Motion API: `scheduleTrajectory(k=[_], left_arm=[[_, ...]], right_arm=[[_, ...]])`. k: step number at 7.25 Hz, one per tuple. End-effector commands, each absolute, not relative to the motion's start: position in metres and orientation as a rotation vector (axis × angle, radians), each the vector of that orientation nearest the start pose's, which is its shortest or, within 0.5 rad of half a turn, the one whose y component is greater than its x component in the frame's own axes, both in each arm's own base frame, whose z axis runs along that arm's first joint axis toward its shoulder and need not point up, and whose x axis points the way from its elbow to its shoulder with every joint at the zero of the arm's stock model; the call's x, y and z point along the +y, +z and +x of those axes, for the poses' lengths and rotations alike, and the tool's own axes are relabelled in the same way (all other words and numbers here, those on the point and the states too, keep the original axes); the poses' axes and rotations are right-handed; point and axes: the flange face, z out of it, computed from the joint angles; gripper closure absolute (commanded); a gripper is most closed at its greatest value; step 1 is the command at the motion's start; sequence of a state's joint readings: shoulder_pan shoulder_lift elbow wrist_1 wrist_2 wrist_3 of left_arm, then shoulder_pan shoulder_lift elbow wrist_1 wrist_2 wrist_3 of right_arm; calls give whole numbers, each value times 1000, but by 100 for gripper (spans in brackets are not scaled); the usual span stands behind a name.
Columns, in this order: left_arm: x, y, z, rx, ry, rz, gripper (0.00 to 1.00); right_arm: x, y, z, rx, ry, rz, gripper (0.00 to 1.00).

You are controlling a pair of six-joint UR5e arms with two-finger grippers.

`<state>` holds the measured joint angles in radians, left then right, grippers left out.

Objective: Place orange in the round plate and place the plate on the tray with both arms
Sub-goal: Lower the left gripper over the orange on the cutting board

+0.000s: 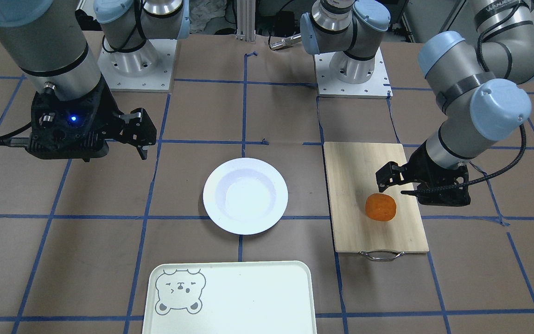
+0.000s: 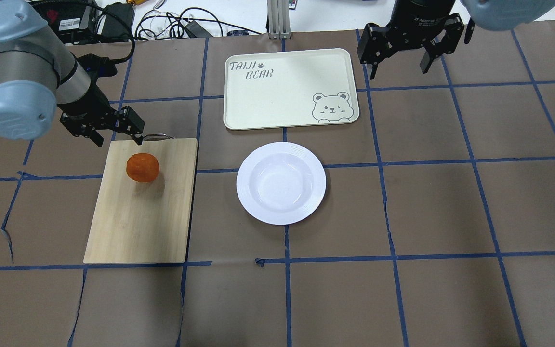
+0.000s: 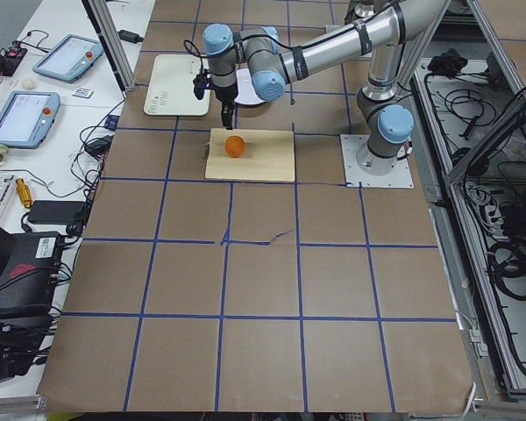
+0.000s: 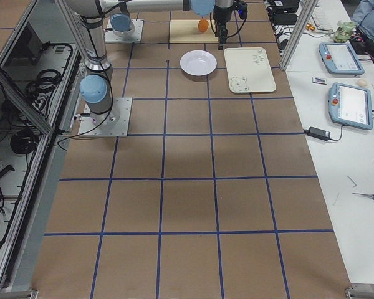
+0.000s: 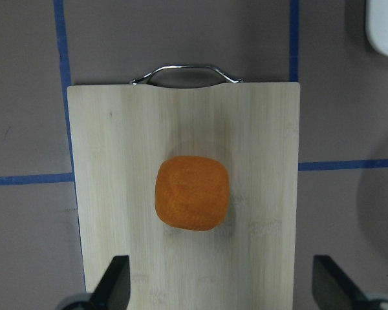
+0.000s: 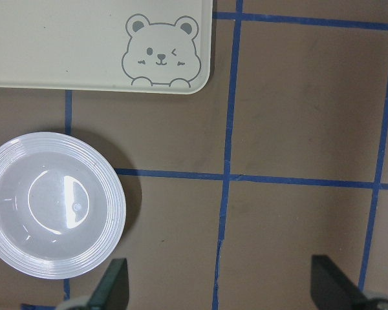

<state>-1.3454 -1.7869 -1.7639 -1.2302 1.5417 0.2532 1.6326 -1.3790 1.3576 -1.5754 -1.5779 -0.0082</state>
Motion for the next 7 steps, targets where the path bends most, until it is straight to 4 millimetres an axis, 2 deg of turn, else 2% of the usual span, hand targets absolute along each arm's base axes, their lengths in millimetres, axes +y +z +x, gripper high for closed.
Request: scheduleTrajectory(k=[1, 3, 5, 6, 7], left_arm=[[-571, 269, -6, 3195, 154, 41, 0], [-578, 223, -5, 3198, 207, 43, 0], [-577, 196, -7, 3212, 253, 19, 0], [-578, 193, -7, 3212, 258, 19, 18], [-578, 195, -6, 3208, 267, -3, 86]], right_arm=[[-566, 489, 168, 3145, -36, -111, 0], [-566, 482, 167, 3147, -39, -108, 0], [-566, 481, 166, 3150, -37, -109, 0], [-566, 481, 166, 3150, -37, -109, 0], [-566, 481, 166, 3150, -37, -109, 0]])
